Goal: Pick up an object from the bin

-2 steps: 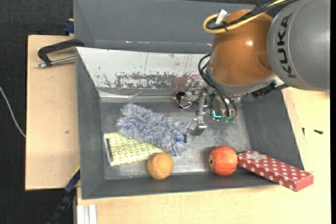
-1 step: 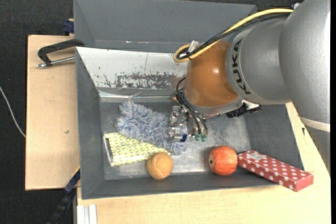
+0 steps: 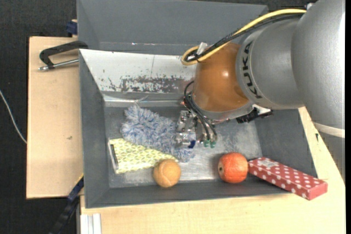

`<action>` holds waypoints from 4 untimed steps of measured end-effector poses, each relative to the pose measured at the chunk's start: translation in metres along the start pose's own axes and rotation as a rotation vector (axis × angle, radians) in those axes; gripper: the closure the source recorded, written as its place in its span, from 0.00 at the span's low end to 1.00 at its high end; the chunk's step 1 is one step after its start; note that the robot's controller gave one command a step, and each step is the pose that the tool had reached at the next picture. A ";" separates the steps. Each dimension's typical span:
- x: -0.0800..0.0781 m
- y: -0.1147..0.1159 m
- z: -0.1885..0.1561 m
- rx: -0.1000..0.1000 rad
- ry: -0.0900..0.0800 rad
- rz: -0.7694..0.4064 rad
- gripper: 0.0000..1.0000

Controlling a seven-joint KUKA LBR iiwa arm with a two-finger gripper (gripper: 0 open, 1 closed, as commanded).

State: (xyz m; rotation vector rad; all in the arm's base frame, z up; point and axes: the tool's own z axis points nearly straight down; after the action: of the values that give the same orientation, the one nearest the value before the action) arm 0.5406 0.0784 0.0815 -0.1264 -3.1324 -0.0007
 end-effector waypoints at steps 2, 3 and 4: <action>-0.005 0.006 -0.086 -0.004 -0.015 0.005 1.00; -0.004 -0.015 -0.041 -0.002 -0.011 0.041 1.00; 0.001 0.001 -0.007 0.010 -0.023 0.071 1.00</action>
Offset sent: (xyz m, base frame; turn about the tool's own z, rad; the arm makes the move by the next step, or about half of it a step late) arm 0.0068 0.0064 0.0824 0.0041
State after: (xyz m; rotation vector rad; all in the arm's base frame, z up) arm 0.5399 0.0795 0.0889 -0.2383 -3.1484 0.0164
